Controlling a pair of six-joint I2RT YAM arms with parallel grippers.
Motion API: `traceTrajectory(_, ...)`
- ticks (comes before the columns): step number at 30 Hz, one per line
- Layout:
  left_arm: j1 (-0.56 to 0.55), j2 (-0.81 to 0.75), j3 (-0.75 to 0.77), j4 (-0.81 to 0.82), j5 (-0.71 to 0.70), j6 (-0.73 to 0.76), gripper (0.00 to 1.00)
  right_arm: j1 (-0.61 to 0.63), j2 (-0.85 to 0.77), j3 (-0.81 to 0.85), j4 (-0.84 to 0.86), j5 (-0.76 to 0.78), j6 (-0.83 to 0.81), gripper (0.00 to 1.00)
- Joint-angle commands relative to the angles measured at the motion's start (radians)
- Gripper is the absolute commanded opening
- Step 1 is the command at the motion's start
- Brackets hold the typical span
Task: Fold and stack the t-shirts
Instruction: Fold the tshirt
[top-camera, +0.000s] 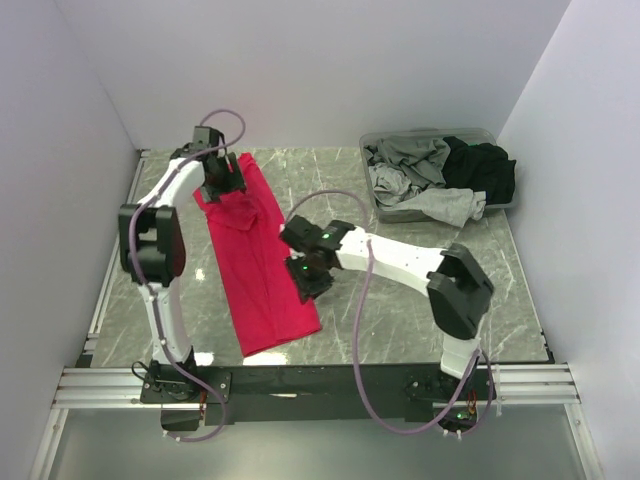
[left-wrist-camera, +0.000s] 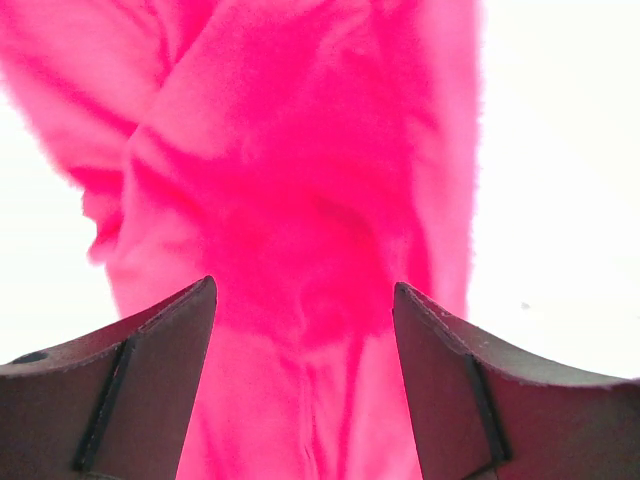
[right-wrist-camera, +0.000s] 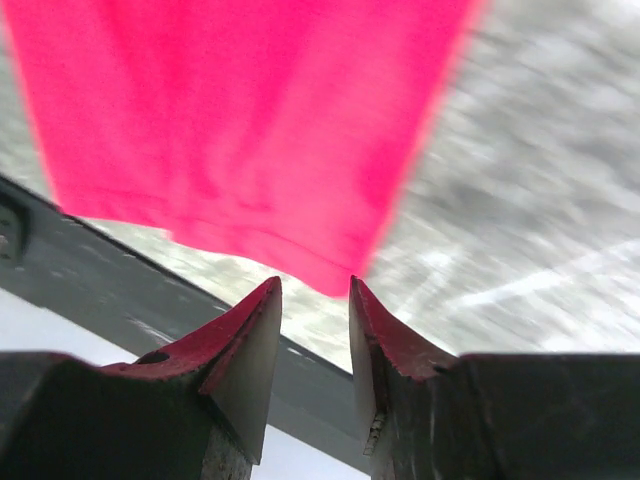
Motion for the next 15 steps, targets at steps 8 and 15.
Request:
traceTrajectory(8, -0.049, -0.486, -0.433, -0.026, -0.079, -0.168, 0.76, -0.040, -0.066, -0.175, 0.048, -0.040, -0.067, 0.41)
traceTrajectory(15, -0.178, -0.726, -0.801, -0.084, -0.116, -0.303, 0.74, -0.042, -0.092, -0.236, 0.093, -0.096, -0.088, 0.41)
